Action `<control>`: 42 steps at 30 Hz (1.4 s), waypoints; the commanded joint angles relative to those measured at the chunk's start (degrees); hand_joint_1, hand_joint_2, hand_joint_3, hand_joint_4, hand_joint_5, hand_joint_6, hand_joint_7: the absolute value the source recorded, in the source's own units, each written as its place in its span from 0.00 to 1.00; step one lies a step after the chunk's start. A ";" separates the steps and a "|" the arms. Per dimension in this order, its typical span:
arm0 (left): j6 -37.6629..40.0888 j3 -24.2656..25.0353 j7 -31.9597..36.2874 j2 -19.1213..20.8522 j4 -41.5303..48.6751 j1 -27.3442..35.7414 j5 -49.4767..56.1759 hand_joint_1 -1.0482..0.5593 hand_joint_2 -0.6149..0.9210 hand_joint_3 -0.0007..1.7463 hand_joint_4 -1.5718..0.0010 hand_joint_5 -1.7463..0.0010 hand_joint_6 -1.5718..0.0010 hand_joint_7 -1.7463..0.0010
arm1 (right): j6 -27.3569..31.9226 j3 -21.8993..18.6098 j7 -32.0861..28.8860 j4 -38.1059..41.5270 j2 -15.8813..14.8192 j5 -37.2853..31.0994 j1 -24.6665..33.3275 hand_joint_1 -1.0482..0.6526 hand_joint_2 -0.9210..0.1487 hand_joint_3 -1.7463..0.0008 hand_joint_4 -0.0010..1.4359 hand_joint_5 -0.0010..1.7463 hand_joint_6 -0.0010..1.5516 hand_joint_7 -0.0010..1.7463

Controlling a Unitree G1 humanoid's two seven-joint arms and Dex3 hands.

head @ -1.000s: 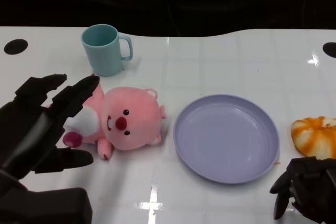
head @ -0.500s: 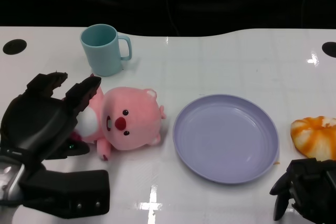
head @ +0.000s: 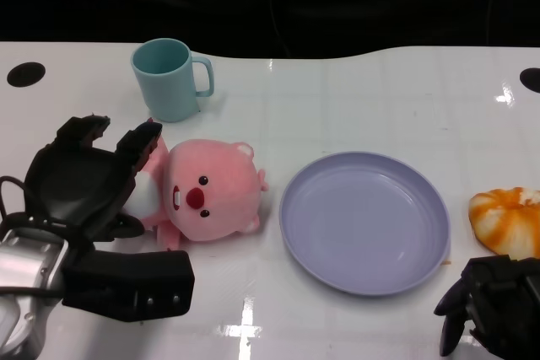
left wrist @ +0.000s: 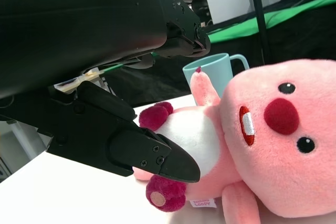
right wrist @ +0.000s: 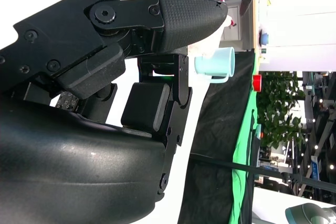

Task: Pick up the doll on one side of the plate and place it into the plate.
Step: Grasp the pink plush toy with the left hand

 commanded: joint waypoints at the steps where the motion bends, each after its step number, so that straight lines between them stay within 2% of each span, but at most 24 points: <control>1: 1.28 -1.76 -0.51 0.57 3.79 -3.03 -0.18 0.21 0.95 0.00 0.90 0.88 0.85 1.00 | 0.44 -0.39 -0.27 -1.04 -0.31 0.53 0.79 0.02 0.16 0.71 0.92 0.65 0.88 0.38; 13: 3.33 -8.48 -2.88 -1.31 17.57 -12.00 -2.10 0.20 0.98 0.01 0.90 0.92 0.88 1.00 | 0.74 -0.27 -0.28 -1.91 -0.39 0.57 1.40 0.02 0.15 0.71 0.92 0.65 0.88 0.38; 24: 1.35 -14.15 1.22 -5.48 34.98 -20.15 -4.71 0.21 0.98 0.00 0.88 0.95 0.87 1.00 | 1.46 -0.23 -0.69 -3.27 -0.39 0.29 2.14 0.03 0.15 0.70 0.91 0.66 0.88 0.38; 27: 0.18 -15.25 -0.62 -6.84 40.24 -22.94 -6.11 0.22 0.99 0.01 0.87 0.95 0.87 1.00 | 1.43 -0.17 -0.52 -3.36 -0.33 0.42 2.23 0.03 0.15 0.71 0.91 0.66 0.87 0.38; 31: -1.75 -15.90 -1.04 -8.41 46.70 -25.73 -8.54 0.30 0.99 0.00 0.77 0.95 0.77 0.98 | 1.43 -0.01 -0.93 -3.69 -0.23 -0.03 2.38 0.03 0.15 0.71 0.91 0.66 0.87 0.38; 33: -3.36 -15.80 -1.48 -8.87 49.32 -26.67 -10.14 0.33 1.00 0.01 0.67 0.95 0.68 0.98 | 1.66 0.07 -1.17 -4.02 -0.15 -0.04 2.49 0.02 0.15 0.71 0.91 0.66 0.87 0.38; 35: -4.69 -15.87 -1.01 -9.23 51.57 -27.28 -11.34 0.35 0.99 0.00 0.50 0.93 0.55 0.97 | 1.65 0.15 -1.06 -4.03 -0.06 0.19 2.48 0.03 0.15 0.72 0.91 0.66 0.87 0.38; 37: -5.63 -16.15 -0.10 -9.58 53.66 -27.69 -12.20 0.39 0.98 0.00 0.36 0.85 0.43 0.97 | 1.55 0.20 -1.15 -3.83 0.04 0.12 2.36 0.03 0.14 0.72 0.91 0.66 0.87 0.38; 38: -5.96 -16.21 0.31 -9.70 54.42 -27.79 -12.55 0.41 0.98 0.00 0.36 0.75 0.38 0.98 | 1.67 0.23 -1.21 -3.80 0.08 0.12 2.31 0.03 0.15 0.72 0.91 0.66 0.87 0.38; 40: -7.24 -16.63 1.68 -9.60 55.75 -27.68 -12.95 0.47 0.97 0.00 0.43 0.47 0.29 0.99 | 1.52 0.23 -1.15 -3.50 0.16 0.13 2.14 0.02 0.15 0.72 0.91 0.66 0.87 0.38; 41: -7.90 -17.15 2.68 -9.44 56.40 -27.61 -12.84 0.48 0.97 0.00 0.45 0.41 0.27 0.99 | 1.49 0.21 -1.11 -3.36 0.23 0.19 2.05 0.02 0.14 0.72 0.91 0.66 0.87 0.38; 42: -8.74 -18.15 4.27 -9.15 57.08 -27.51 -12.16 0.47 0.97 0.00 0.51 0.22 0.25 0.99 | 1.33 0.16 -1.03 -3.13 0.28 0.25 1.91 0.02 0.14 0.73 0.91 0.65 0.87 0.37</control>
